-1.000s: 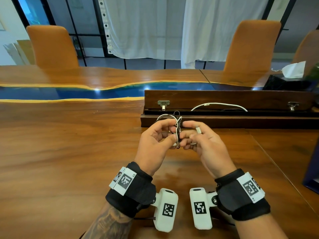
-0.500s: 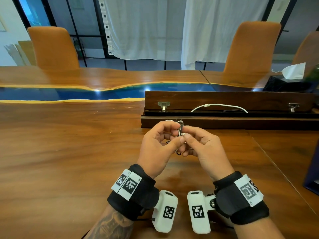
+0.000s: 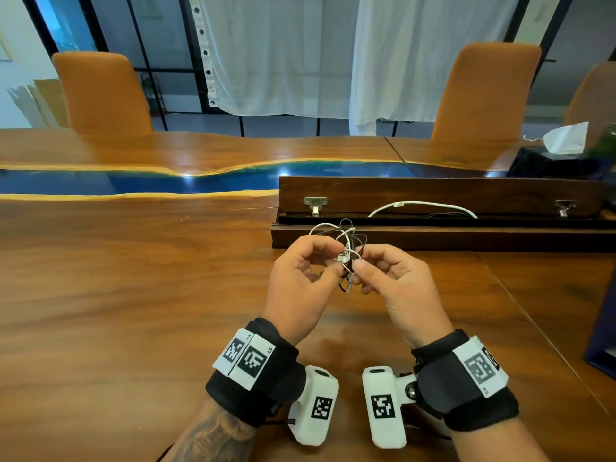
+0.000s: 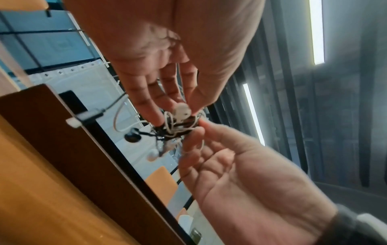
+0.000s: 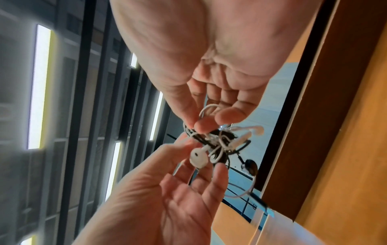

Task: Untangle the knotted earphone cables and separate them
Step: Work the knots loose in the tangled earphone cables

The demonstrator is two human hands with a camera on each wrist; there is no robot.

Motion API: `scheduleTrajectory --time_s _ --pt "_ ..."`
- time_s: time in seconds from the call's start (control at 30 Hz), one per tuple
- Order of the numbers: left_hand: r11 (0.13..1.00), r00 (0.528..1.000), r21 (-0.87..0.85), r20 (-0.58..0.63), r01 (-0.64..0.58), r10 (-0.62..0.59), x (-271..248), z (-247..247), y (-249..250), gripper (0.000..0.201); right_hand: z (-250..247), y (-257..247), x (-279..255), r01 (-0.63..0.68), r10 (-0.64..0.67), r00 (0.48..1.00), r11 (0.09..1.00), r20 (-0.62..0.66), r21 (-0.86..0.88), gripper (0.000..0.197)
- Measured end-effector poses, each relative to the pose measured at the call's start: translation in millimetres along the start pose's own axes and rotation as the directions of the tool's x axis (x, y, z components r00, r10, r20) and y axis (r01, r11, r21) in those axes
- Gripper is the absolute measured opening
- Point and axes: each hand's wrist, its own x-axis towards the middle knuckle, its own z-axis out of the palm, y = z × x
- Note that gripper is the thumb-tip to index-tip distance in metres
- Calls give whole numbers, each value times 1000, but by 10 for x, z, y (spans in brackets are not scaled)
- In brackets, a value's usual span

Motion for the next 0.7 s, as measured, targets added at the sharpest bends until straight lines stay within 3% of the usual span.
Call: scheduleTrajectory --time_s 0.23,0.43,0.5,0.7 --pt "997 1000 70 -1 9 -9 -23 9 -4 10 -15 -34 -12 61 -63 998 995 -29 -74 22" --pt "988 991 -90 -32 127 -131 -20 -17 59 8 2 -49 -37 80 -52 992 968 119 -239 25" --pt "987 990 -96 -46 130 -135 -9 -34 64 8 -40 -12 -14 69 -42 995 945 90 -319 23" --pt "980 973 -149 -170 134 -159 17 -32 56 7 -104 49 23 -31 -10 991 951 -131 -309 30"
